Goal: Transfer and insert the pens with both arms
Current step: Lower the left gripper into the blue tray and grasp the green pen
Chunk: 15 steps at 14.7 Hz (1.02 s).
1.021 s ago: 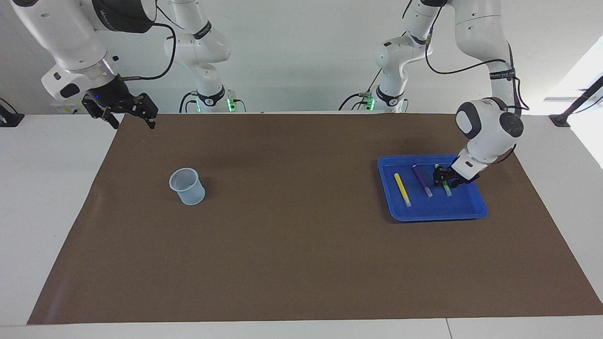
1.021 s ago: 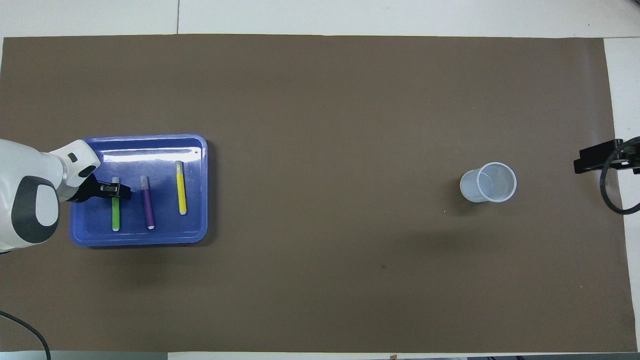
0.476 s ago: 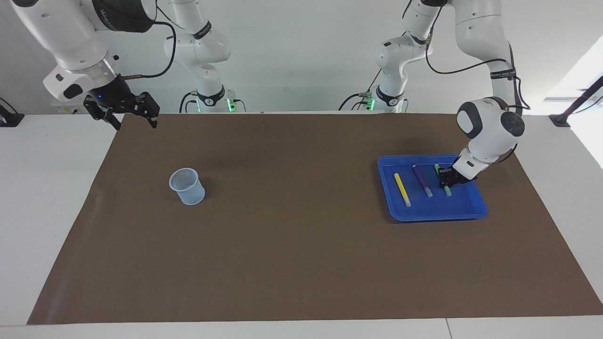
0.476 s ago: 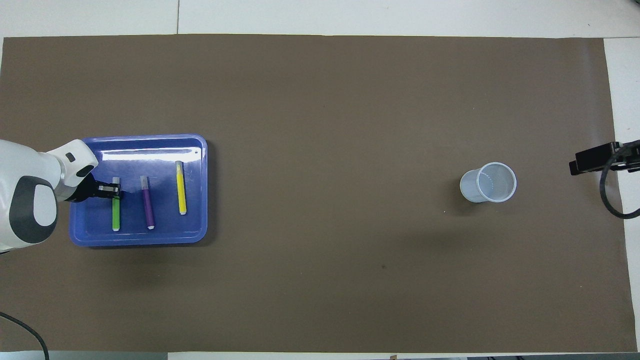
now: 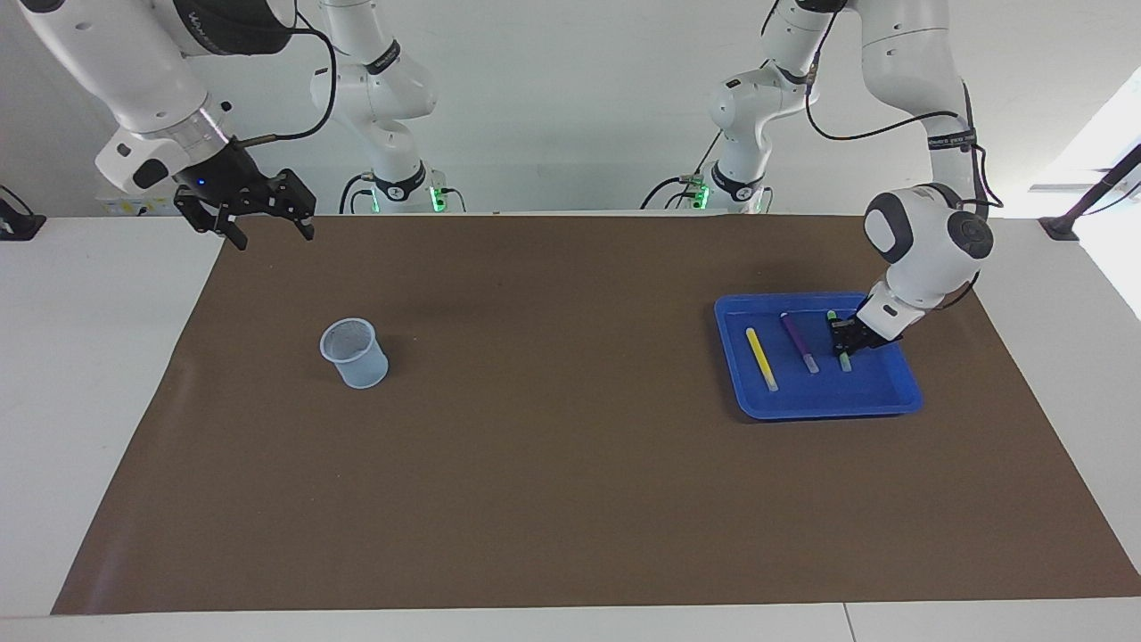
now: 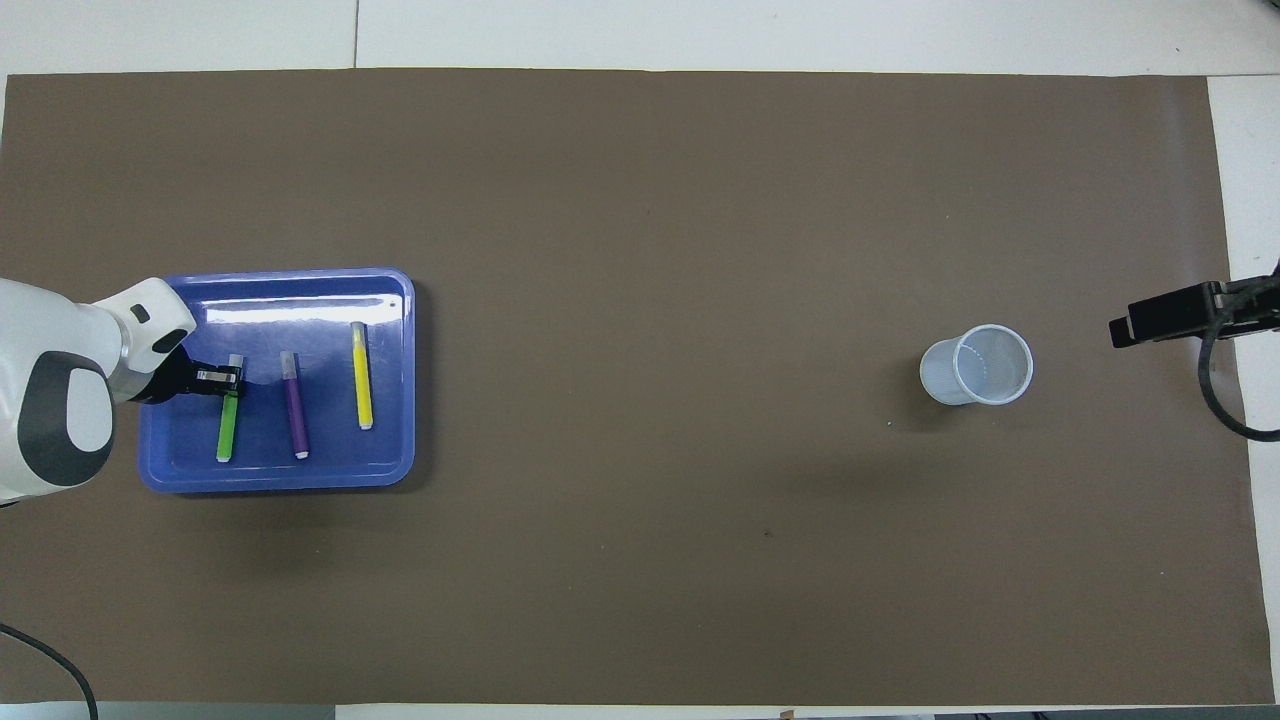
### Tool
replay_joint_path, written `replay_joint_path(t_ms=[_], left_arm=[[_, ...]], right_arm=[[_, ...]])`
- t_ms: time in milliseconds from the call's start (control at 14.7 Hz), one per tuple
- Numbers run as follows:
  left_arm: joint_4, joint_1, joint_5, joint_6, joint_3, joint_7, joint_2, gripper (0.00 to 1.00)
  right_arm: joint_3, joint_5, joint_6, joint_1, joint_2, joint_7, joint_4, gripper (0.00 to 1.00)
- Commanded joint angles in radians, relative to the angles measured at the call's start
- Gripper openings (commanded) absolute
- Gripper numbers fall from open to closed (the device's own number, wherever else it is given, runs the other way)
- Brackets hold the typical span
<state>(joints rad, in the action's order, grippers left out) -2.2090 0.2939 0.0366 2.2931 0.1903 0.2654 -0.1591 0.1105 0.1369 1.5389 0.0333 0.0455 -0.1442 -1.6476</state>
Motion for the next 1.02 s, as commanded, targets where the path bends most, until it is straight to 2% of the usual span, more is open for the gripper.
replay_joint_path(t_ms=[0,204,476,748,953], left_arm=[[0.093,-0.019,-0.012,-0.100,0.000,-0.081,-0.026,0.00],[0.205,-0.056,-0.012,-0.242,0.000,-0.175,-0.030,0.00],[0.345,-0.116,0.005,-0.439,0.011,-0.392,-0.030,0.00],[0.472,-0.206,0.181,-0.621,0.017,-0.873,-0.020,0.00],[0.488,-0.248,0.273,-0.636,0.076,-1.261,-0.010,0.00]], right_arm=[[0.000,0.067,0.020,-0.012,0.019,-0.022,-0.043,1.00],[0.005,0.225,0.059,-0.024,0.092,-0.025,-0.196,1.00],[0.003,0.303,0.127,-0.013,0.092,-0.045,-0.202,1.00],[0.000,0.488,0.136,-0.010,0.106,0.043,-0.256,1.00],[-0.002,0.607,0.151,0.016,0.125,0.061,-0.302,1.00]])
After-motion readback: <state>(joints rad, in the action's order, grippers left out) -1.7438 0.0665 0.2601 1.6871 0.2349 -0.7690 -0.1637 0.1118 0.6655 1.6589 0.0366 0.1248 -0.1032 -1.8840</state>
